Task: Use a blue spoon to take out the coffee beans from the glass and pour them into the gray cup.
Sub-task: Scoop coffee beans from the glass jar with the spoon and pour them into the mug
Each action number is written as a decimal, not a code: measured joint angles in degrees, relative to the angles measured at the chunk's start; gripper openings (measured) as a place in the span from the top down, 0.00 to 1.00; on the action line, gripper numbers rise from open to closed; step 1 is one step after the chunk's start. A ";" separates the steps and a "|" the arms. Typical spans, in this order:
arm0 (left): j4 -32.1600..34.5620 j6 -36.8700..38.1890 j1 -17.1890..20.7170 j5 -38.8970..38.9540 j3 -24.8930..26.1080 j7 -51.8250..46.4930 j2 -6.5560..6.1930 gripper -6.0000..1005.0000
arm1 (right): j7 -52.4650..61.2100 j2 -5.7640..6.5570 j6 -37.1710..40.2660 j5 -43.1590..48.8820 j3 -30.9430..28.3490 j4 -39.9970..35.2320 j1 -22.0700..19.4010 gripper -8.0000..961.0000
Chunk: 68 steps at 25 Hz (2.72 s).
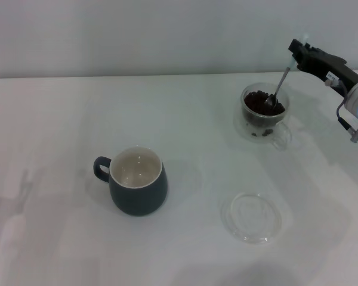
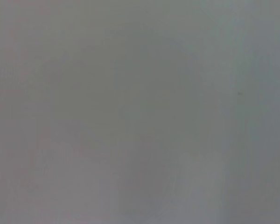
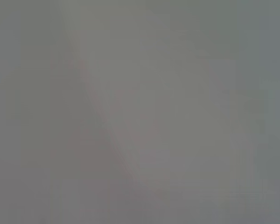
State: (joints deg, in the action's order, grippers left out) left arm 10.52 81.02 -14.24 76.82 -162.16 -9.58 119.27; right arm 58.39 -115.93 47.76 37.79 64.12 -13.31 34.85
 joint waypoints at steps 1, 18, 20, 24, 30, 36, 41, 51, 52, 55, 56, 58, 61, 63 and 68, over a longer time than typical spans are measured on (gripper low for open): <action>-0.01 0.03 0.00 0.00 0.00 0.00 0.00 0.17 | 0.42 0.01 -0.02 -0.43 0.01 0.10 -0.08 0.84; -1.15 0.20 -0.64 0.36 0.00 0.01 -0.09 0.17 | 11.47 -0.14 -2.28 -1.51 -0.01 0.66 -1.09 0.84; -1.19 0.20 -0.67 0.62 0.00 0.07 -0.09 0.17 | 12.77 -0.15 -2.25 -1.50 0.03 0.66 -1.10 0.84; -1.23 0.20 -0.67 0.84 0.00 0.29 -0.10 0.17 | 15.68 -0.17 -2.24 -1.49 -0.08 0.66 -1.10 0.84; -1.92 0.20 -0.63 0.90 0.67 0.35 -0.18 0.17 | 18.80 -0.14 -2.60 -3.35 -0.14 0.68 -1.04 0.84; -2.59 0.19 -0.62 0.89 0.70 0.32 -0.18 0.17 | 21.43 -0.05 -2.65 -6.69 0.15 2.24 -1.10 0.84; -2.67 0.19 -0.62 0.88 0.71 0.36 -0.18 0.17 | 22.50 -0.02 -2.67 -7.30 -0.12 2.82 -1.10 0.85; -3.26 0.19 -0.69 0.87 0.80 0.36 -0.18 0.17 | 25.06 0.01 -2.12 -11.45 -0.15 4.34 -1.42 0.84; -3.31 0.19 -0.70 0.87 0.80 0.36 -0.18 0.17 | 25.14 0.01 -1.68 -12.16 -0.15 4.51 -1.63 0.84; -3.40 0.19 -0.70 1.39 0.79 0.36 -0.18 0.17 | 26.08 0.02 -0.27 -13.05 -0.01 4.53 -2.32 0.84; -3.41 0.19 -0.68 1.58 0.79 0.36 -0.18 0.17 | 26.50 0.06 0.19 -13.08 0.05 4.53 -2.50 0.84; -3.40 0.19 -0.65 1.61 0.79 0.36 -0.18 0.17 | 27.52 0.15 1.50 -13.10 0.18 4.53 -2.90 0.84; -3.40 0.19 -0.63 1.63 0.79 0.36 -0.18 0.17 | 29.39 0.24 3.92 -12.87 0.49 4.53 -3.57 0.84; -3.40 0.06 -0.65 1.64 0.79 0.36 -0.18 0.17 | 31.09 0.29 6.11 -12.66 1.26 4.53 -4.01 0.84; -3.40 -0.08 -0.70 1.67 0.79 0.36 -0.18 0.17 | 36.61 0.61 11.16 -12.59 6.95 3.57 -5.48 0.84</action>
State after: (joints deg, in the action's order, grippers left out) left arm 7.12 80.94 -14.93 78.49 -161.37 -9.22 119.09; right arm 95.00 -115.32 58.91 25.20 71.07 -9.74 29.37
